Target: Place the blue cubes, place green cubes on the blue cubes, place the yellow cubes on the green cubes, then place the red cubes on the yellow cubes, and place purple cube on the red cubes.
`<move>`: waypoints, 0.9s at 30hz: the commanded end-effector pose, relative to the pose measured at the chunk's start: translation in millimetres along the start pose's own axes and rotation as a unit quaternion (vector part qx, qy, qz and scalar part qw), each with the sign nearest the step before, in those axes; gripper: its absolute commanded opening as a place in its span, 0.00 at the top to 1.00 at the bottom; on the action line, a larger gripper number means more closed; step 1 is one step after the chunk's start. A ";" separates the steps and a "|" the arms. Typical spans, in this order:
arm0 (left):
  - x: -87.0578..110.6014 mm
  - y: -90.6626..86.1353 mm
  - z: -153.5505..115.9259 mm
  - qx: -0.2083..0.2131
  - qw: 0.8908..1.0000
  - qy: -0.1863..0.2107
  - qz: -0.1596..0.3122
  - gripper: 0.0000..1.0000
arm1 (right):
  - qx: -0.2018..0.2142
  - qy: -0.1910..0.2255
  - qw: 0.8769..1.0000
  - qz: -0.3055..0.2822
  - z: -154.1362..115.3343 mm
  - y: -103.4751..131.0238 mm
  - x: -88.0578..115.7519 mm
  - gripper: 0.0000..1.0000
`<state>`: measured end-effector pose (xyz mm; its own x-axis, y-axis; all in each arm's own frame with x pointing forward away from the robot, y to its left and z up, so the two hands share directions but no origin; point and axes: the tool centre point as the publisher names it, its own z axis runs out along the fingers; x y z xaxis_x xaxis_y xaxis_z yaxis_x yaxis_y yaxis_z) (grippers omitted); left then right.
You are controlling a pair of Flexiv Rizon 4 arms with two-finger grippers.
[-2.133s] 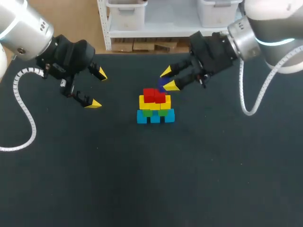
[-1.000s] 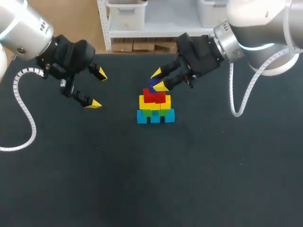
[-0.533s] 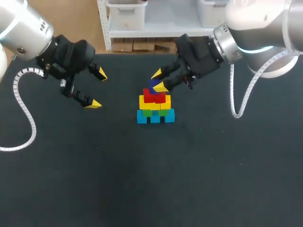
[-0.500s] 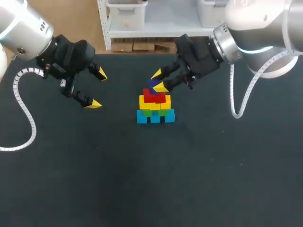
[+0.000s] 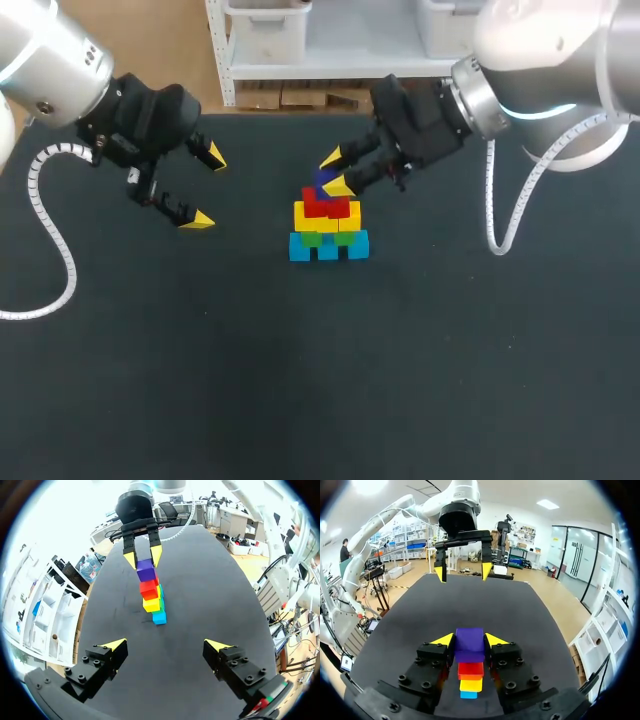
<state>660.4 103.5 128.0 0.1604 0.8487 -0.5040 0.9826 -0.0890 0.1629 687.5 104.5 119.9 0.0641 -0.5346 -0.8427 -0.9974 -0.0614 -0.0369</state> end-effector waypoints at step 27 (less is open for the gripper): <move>1.0 -0.1 -0.1 0.000 1.000 -0.001 0.001 0.00 | 0.005 -0.005 1.000 0.006 -0.3 0.3 2.2 0.95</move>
<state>660.4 103.5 128.0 0.1604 0.8487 -0.5040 0.9826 -0.0890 0.1629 687.6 103.4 118.3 0.0522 -0.5282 -0.8475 -0.9984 -0.0476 -0.0318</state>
